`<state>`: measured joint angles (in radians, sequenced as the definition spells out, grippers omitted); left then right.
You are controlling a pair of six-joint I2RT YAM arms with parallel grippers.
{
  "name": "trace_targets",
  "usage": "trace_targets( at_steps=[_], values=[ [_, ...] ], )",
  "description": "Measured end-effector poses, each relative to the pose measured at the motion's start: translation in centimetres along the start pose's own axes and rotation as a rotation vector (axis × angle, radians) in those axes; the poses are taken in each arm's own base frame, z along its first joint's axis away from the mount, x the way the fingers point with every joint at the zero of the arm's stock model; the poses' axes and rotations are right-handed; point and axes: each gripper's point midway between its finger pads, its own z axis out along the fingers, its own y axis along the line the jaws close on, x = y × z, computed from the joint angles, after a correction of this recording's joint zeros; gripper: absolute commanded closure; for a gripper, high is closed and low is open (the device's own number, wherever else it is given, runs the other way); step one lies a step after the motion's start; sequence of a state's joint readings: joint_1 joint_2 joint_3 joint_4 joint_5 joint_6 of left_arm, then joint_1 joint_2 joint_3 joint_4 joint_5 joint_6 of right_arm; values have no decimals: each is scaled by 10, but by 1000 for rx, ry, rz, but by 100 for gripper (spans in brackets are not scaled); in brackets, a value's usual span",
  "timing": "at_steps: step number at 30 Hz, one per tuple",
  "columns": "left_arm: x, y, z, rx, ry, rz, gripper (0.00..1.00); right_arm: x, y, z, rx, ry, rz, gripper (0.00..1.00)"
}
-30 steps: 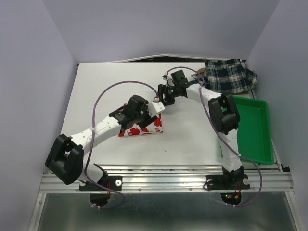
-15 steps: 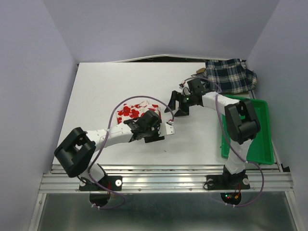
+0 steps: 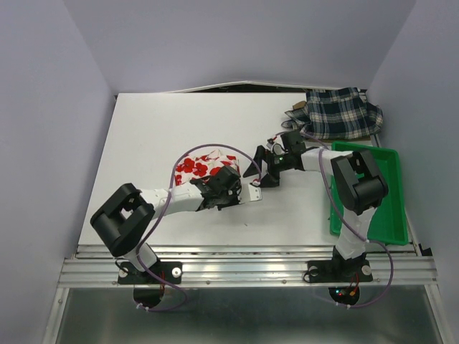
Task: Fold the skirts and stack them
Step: Neatly place the folded skirt to the corner
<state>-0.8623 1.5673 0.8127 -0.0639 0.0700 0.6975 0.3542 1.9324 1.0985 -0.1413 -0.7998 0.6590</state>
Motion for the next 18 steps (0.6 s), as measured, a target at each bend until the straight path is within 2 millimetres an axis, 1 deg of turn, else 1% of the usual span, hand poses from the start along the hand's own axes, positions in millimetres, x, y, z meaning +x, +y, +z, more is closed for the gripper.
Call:
trace_targets(
  at_steps=[6, 7, 8, 9, 10, 11, 12, 15, 17, 18],
  values=[
    [-4, 11, -4, -33, -28, -31, 100, 2, 1, 2, -31, 0, -9, 0],
    [-4, 14, -6, -41, -33, -38, 96, 2, 1, 2, -33, -2, -10, 0],
    [-5, 15, -7, -44, -37, -40, 84, 2, 2, 2, -34, -3, -11, 0],
    [-5, 18, -9, -51, -41, -44, 54, 1, 2, 2, -37, -4, -13, 0],
    [-6, 19, -11, -55, -45, -46, 34, 2, 3, 2, -39, -3, -14, 0],
    [-7, 21, -13, -61, -51, -42, 20, 1, 3, 2, -40, -3, -14, 0],
    [-9, 22, -16, -66, -62, -41, 16, 1, 3, 2, -41, -3, -15, 0],
    [-15, 26, -26, -86, -89, -30, 17, 1, 3, 2, -44, -2, -16, 0],
    [-18, 28, -28, -93, -98, -19, 21, 1, 4, 2, -44, -3, -17, 0],
    [-17, 28, -27, -91, -95, -13, 28, 1, 4, 2, -44, -3, -17, 0]
  ],
)
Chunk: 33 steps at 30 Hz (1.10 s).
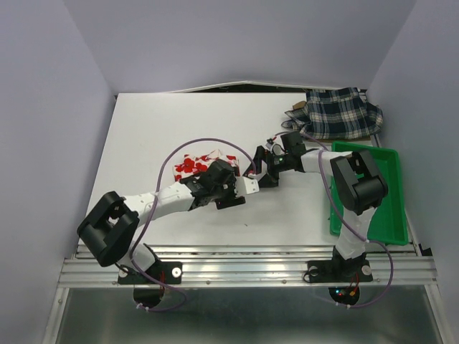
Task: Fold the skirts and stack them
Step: Neatly place the folded skirt to the corner
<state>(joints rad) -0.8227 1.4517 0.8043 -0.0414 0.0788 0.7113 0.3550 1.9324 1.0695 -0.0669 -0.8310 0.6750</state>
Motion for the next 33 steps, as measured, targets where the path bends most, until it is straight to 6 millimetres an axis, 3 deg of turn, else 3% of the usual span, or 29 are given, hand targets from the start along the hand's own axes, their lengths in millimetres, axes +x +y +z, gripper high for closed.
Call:
trace_targets(
  at_steps=[5, 11, 12, 14, 15, 16, 28, 33],
  values=[
    [11, -11, 13, 51, 32, 15, 53, 0, 0, 0, 0, 0, 2, 0],
    [24, -23, 27, 101, 73, 41, 53, 0, 0, 1, -7, 5, 13, 0],
    [25, -23, 28, 102, 74, 43, 58, 0, 0, 1, -8, 6, 14, 0],
    [26, -24, 31, 107, 74, 52, 79, 1, 1, 1, -11, 8, 13, 0],
    [26, -24, 32, 109, 74, 47, 94, 1, 1, 1, -11, 9, 13, 0],
    [26, -23, 32, 109, 69, 47, 99, 1, 1, 1, -12, 9, 13, 0],
    [32, -4, 25, 139, 28, -44, 100, -1, 2, 3, -17, 4, 19, 0],
    [21, 1, 17, 147, -6, -50, 100, -3, 11, 10, -46, -8, 4, 0]
  ],
)
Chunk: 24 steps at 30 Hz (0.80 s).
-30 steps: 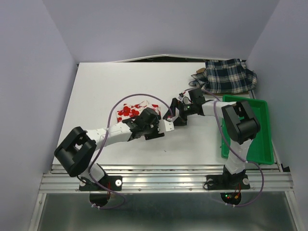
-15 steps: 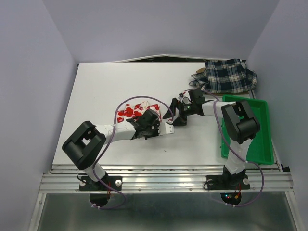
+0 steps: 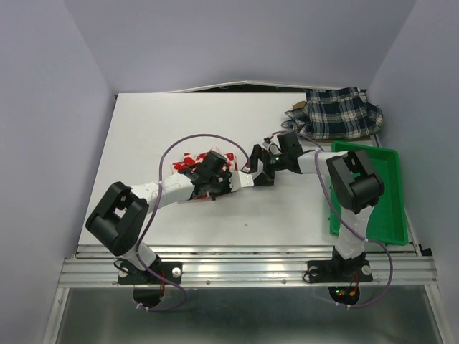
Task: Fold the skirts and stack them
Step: Neatly place the folded skirt to the corner
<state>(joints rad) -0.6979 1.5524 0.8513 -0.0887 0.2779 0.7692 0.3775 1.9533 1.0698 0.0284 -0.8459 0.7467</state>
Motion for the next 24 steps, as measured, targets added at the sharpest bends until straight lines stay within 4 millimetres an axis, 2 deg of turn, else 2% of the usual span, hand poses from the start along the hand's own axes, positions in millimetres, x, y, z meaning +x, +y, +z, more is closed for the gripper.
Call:
trace_targets(
  at_steps=[12, 20, 24],
  values=[
    [-12, 9, -6, 7, -40, -24, 100, 10, 20, 42, -145, 4, 88, 0],
    [-15, 7, -6, 24, -54, -24, 100, 8, 40, 72, -223, -18, 42, 1],
    [-16, 6, -6, 28, -58, -24, 100, 3, 45, 77, -260, -28, 39, 4]
  ],
)
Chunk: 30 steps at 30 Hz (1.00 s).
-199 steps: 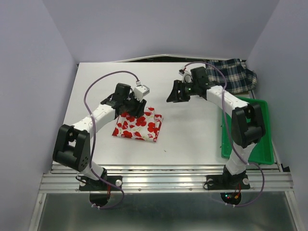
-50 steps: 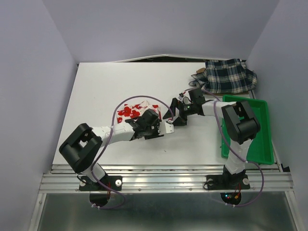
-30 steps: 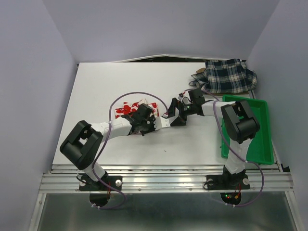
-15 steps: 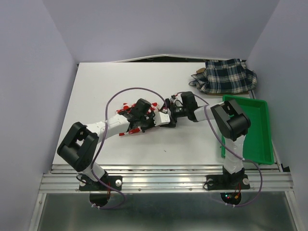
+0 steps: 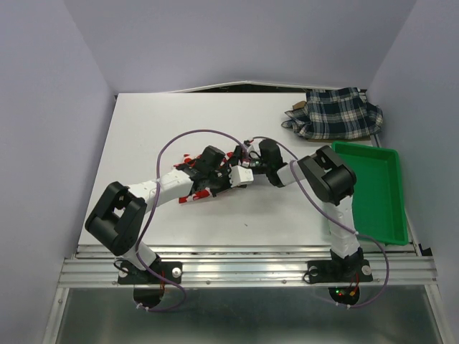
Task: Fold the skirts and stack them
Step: Neatly place the folded skirt to the corner
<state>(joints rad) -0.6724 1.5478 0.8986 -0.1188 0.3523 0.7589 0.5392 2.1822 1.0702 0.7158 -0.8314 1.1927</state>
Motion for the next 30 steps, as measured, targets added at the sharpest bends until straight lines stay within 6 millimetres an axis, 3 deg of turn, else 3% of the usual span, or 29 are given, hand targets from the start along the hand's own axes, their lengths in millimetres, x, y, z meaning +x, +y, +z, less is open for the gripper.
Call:
trace_targets(
  at_steps=[7, 12, 13, 14, 15, 16, 19, 23, 24, 25, 26, 30],
  values=[
    [-1, -1, 0, 7, -6, 3, 100, -7, -4, 8, -32, 0, -13, 30],
    [-1, -2, 0, 11, -7, 3, 100, -11, -19, 16, 12, -9, -65, 66],
    [-1, -2, 0, 11, -7, 3, 91, -13, -24, 18, 34, -21, -87, 70],
    [-1, -2, 0, 10, -6, 2, 83, -12, -28, 18, 47, -19, -102, 81],
    [-1, -1, 0, 8, -5, 2, 68, -12, -31, 19, 58, -16, -119, 87],
    [0, -1, 0, 6, -3, -2, 62, -12, -31, 19, 68, -10, -141, 95],
    [-2, 0, -5, -3, -6, -29, 45, -12, -35, 19, 115, 11, -231, 99],
    [-14, 12, -32, -53, -60, -101, 44, -21, -35, 13, 182, 42, -377, 99],
    [-17, 20, -43, -72, -79, -133, 44, -27, -33, 9, 219, 50, -427, 99],
    [-22, 32, -56, -100, -102, -170, 35, -33, -30, 3, 253, 62, -492, 99],
    [-26, 44, -66, -127, -125, -192, 32, -40, -28, -1, 282, 62, -533, 99],
    [-36, 87, -112, -258, -206, -274, 29, -75, -22, -37, 398, 78, -701, 99]
  ],
)
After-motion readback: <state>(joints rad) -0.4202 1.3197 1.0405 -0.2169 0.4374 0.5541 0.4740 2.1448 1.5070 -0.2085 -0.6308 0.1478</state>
